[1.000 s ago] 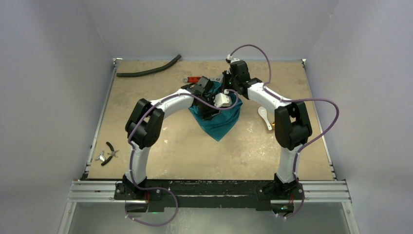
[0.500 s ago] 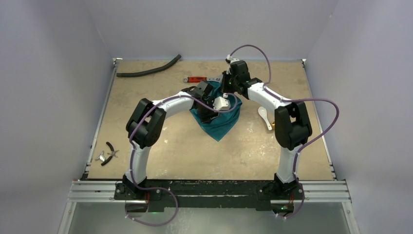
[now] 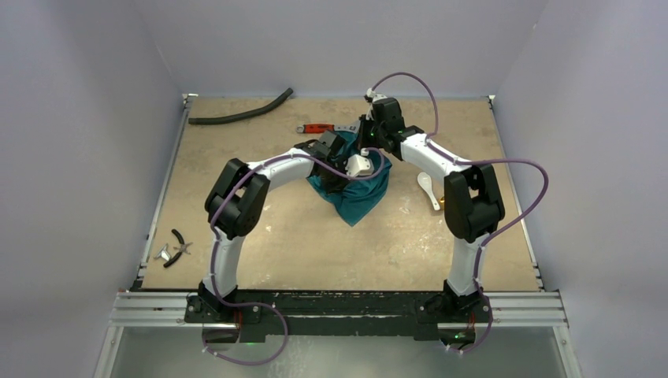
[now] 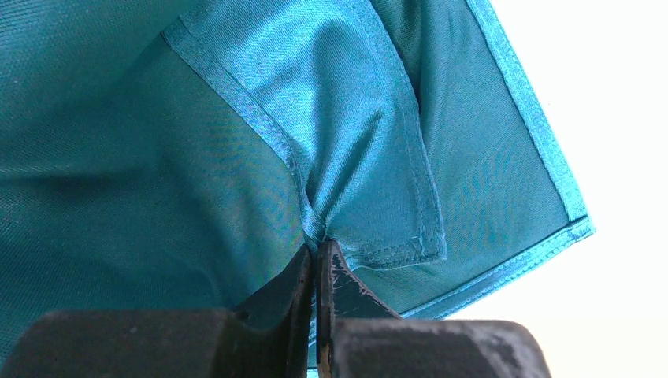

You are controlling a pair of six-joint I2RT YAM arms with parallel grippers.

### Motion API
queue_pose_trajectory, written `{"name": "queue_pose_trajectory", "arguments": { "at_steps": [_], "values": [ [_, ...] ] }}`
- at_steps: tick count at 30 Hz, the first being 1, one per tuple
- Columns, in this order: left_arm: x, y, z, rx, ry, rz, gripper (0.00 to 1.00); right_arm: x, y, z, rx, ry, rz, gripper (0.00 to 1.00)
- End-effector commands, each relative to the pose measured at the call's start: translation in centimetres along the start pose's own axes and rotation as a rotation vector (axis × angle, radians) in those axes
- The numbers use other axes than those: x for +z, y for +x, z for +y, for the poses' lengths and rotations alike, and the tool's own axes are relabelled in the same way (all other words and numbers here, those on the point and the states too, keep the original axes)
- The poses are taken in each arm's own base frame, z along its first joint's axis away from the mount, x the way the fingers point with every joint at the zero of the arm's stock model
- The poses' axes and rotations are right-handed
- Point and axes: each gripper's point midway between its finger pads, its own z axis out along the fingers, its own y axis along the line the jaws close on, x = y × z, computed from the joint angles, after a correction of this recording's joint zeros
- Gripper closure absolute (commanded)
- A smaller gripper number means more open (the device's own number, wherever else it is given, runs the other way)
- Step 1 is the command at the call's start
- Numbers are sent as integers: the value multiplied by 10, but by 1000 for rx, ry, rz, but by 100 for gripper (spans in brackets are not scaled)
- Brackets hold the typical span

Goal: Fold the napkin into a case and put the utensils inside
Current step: Pick up the crumpled napkin from the center of the board.

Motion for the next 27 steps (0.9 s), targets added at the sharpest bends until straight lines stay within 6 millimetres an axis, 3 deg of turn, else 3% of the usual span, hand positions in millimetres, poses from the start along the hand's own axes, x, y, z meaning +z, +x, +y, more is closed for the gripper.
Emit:
{"name": "queue_pose_trajectory", "arguments": {
  "at_steps": [1,5,12,22,24,27],
  "values": [
    [-26,-31,0,-21,-6,-87,100,-6,-10,10,-2,-39,-18,100],
    [-44,-40,-5,-15,-6,-104,100,-7,-10,12,-2,-50,-19,100],
    [-39,-23,-2,-34,-48,-61,100,-6,-14,9,-7,-36,-38,100],
    [-44,-32,-1,-73,-59,-96,100,-10,-10,10,2,-41,-27,100],
    [-43,-33,0,-114,-72,-108,100,-10,-8,12,5,-49,-22,88],
    [-44,-36,7,-178,-112,-149,100,-15,-8,8,20,-17,-22,55]
  ]
}}
